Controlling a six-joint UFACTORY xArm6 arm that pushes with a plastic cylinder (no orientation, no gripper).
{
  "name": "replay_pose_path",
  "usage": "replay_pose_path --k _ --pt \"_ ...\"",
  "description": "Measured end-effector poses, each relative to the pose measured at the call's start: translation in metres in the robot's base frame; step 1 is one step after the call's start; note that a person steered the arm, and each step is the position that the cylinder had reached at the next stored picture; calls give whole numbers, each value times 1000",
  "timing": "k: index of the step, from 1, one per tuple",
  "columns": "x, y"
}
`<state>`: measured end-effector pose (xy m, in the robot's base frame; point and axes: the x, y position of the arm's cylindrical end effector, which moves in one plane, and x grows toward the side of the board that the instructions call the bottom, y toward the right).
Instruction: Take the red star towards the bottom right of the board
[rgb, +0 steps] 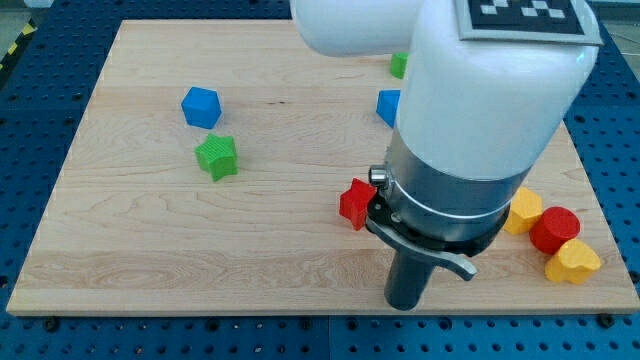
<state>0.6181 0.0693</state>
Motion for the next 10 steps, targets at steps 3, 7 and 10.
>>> replay_pose_path --k 3,7,10 --pt "-59 -70" --pt "-123 -65" --pt "-62 -28"
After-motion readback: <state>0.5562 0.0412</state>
